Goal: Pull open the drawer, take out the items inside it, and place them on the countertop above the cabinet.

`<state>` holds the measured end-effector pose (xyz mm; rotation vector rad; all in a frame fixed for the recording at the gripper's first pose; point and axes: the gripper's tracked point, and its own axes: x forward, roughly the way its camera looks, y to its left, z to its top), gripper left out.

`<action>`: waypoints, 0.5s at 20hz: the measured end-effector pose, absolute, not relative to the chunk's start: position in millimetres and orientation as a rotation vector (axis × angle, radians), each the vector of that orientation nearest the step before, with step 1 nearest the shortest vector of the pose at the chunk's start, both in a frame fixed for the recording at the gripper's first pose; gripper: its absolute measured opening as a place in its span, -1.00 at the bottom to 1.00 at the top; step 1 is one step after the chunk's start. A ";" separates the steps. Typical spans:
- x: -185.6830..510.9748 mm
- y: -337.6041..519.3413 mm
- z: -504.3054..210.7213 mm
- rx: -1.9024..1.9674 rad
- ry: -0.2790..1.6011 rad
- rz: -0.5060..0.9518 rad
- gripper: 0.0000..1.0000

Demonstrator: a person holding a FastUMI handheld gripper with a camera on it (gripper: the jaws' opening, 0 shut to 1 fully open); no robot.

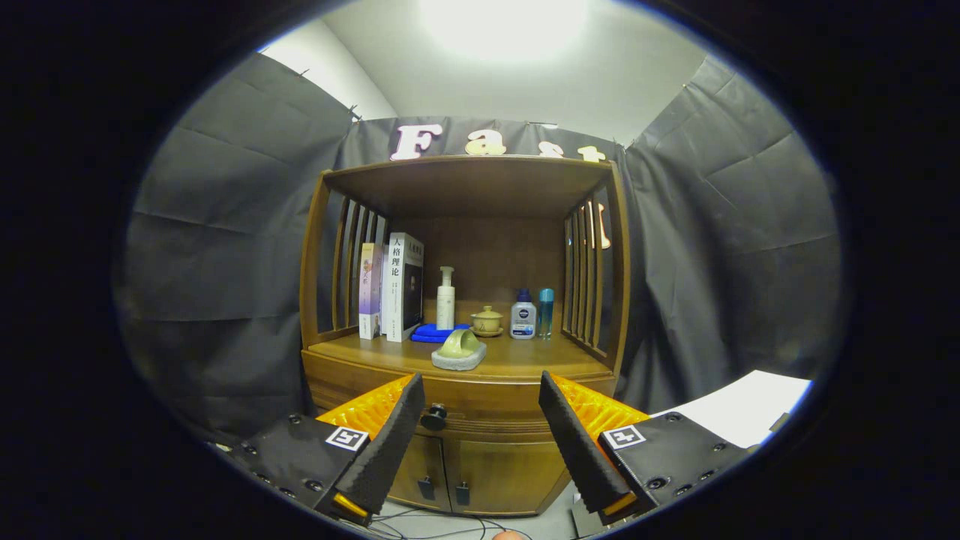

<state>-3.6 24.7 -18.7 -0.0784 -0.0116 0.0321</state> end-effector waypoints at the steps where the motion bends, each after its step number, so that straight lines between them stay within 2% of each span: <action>1: -7.4 23.9 -19.6 -0.080 -0.008 0.033 0.96; 10: -21.8 24.6 -9.7 -0.058 -0.021 0.037 0.96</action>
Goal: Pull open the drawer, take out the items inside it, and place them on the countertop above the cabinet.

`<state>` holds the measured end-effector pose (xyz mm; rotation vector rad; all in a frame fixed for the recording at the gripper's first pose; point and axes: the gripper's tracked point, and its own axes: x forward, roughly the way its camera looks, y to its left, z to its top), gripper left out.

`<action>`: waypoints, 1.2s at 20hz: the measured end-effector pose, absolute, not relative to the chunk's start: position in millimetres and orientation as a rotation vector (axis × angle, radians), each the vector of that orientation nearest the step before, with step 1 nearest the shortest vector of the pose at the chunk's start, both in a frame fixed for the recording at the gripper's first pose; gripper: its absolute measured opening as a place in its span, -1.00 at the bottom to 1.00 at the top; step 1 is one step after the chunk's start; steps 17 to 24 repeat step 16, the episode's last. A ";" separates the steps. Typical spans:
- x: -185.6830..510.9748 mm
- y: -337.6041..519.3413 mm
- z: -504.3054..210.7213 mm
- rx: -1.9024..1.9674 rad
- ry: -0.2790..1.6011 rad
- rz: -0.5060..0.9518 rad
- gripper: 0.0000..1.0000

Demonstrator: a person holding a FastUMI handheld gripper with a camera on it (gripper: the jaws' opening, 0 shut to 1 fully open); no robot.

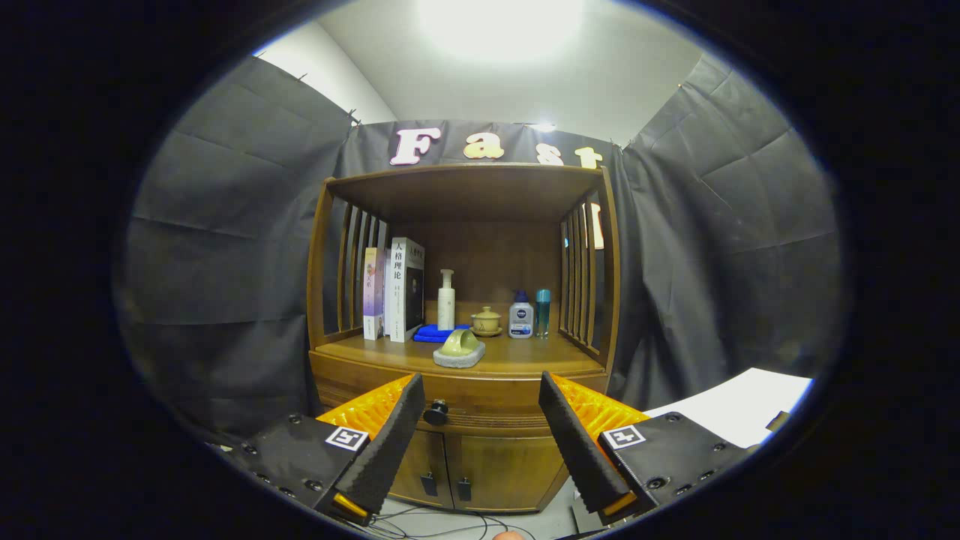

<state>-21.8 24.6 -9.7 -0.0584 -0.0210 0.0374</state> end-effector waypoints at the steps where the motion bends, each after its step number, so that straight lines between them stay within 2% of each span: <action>1: -22.5 25.0 -8.3 -0.055 -0.026 0.038 0.96; 24: -25.5 19.8 -13.2 -0.037 -0.010 0.025 0.96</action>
